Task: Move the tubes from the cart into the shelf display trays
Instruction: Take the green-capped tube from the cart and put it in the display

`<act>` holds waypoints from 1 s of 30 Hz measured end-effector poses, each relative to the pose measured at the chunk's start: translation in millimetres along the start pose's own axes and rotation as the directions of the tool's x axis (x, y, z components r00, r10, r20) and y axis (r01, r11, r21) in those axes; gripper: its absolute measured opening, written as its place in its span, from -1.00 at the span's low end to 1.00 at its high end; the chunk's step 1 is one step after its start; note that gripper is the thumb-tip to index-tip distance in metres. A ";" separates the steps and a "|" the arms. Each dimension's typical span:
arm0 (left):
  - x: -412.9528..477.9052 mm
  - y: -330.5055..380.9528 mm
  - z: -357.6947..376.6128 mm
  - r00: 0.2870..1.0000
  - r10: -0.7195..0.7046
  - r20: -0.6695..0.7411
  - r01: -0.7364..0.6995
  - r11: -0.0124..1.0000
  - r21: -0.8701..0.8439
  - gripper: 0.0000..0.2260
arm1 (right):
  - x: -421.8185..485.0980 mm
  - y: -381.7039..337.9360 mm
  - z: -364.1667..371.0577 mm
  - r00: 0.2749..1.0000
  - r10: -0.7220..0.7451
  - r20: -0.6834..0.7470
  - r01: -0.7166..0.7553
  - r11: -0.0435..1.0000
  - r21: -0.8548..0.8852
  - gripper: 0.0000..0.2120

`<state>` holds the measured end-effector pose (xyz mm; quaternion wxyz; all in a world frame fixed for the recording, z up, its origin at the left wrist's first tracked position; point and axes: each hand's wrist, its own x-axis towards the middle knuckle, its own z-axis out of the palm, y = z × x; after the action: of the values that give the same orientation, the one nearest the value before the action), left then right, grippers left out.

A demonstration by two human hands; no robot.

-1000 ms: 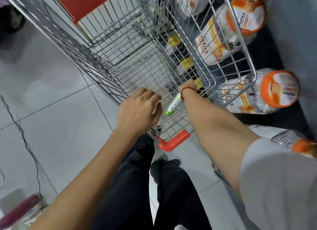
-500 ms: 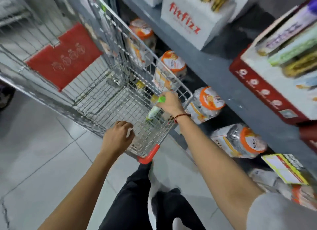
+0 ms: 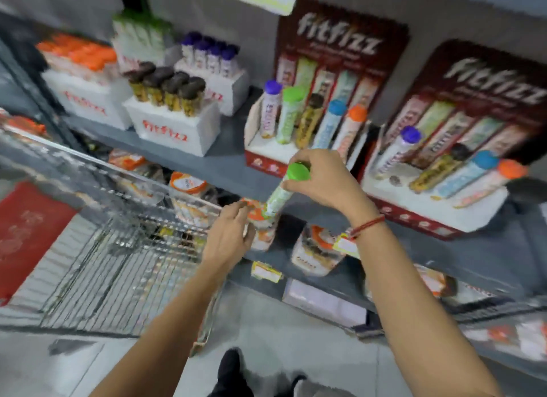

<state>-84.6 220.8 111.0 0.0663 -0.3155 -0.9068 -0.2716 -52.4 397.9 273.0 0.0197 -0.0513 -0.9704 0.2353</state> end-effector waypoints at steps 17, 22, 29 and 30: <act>56.2 117.6 74.4 0.898 0.368 0.241 -0.383 0.923 0.017 -0.53 | -79.2 114.7 -133.2 0.972 0.230 -0.058 -0.232 0.972 -0.044 -0.71; 56.4 112.1 74.2 0.878 0.403 0.259 -0.421 0.907 0.017 -0.50 | -77.5 118.3 -144.3 0.977 0.194 -0.092 -0.201 0.977 -0.074 -0.86; 56.4 108.7 77.9 0.868 0.413 0.276 -0.440 0.897 0.041 -0.47 | -59.4 122.8 -152.4 0.962 0.216 -0.165 -0.238 0.963 -0.126 -0.69; 56.6 108.0 78.1 0.867 0.416 0.275 -0.444 0.895 0.047 -0.48 | -55.4 123.0 -154.6 0.961 0.220 -0.171 -0.244 0.959 -0.141 -0.66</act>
<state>-59.8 363.5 110.3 0.0239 -0.5382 -0.8277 -0.1572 23.5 570.9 353.2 0.0624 -0.1843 -0.9690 0.1523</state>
